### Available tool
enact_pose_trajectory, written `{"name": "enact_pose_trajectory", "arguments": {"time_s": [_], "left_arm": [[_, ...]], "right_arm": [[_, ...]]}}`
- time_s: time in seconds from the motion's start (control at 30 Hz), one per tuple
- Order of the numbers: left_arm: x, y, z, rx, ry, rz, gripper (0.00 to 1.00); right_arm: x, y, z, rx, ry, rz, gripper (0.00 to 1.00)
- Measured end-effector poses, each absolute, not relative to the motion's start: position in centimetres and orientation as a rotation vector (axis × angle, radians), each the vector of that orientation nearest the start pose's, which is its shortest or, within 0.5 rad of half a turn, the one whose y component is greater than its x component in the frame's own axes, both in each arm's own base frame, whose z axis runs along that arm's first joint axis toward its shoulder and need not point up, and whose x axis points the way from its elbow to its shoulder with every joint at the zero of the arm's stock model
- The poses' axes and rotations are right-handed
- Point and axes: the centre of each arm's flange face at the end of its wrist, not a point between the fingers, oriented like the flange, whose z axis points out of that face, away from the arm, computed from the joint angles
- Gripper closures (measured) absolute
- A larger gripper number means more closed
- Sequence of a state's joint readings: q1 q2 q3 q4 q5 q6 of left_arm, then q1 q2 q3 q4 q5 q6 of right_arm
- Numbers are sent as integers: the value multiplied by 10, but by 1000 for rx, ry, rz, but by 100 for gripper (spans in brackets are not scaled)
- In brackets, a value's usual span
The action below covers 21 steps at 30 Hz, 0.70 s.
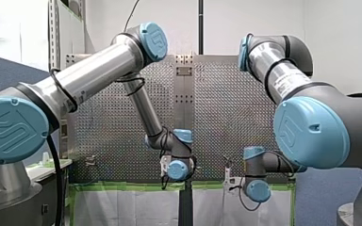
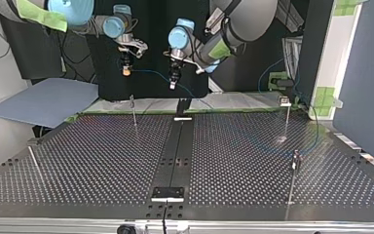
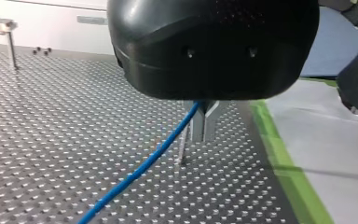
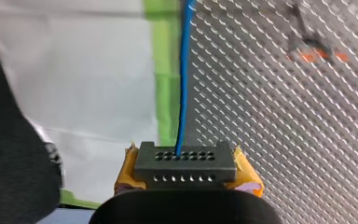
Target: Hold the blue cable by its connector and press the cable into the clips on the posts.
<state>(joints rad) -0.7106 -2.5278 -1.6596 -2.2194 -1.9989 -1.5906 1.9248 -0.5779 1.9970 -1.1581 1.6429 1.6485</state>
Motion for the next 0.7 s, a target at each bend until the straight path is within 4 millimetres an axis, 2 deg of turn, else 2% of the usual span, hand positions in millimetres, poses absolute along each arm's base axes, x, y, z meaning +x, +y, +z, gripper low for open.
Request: {"name": "enact_pose_trajectory", "arguments": {"time_s": [0.27, 0.43, 0.6, 0.7], "left_arm": [[400, -474, -82, 291, 1711, -158, 100], [391, -481, -102, 311, 1729, -160, 100], [384, -492, -120, 315, 1753, -182, 100], [384, -501, -123, 300, 1752, -207, 100]], "right_arm": [[266, -448, -83, 1504, -1321, 1324, 100], [263, -467, -58, 1468, -1288, 1369, 100], [265, -474, -46, 1463, -1256, 1392, 100], [265, -474, -46, 1469, -1246, 1393, 100]]}}
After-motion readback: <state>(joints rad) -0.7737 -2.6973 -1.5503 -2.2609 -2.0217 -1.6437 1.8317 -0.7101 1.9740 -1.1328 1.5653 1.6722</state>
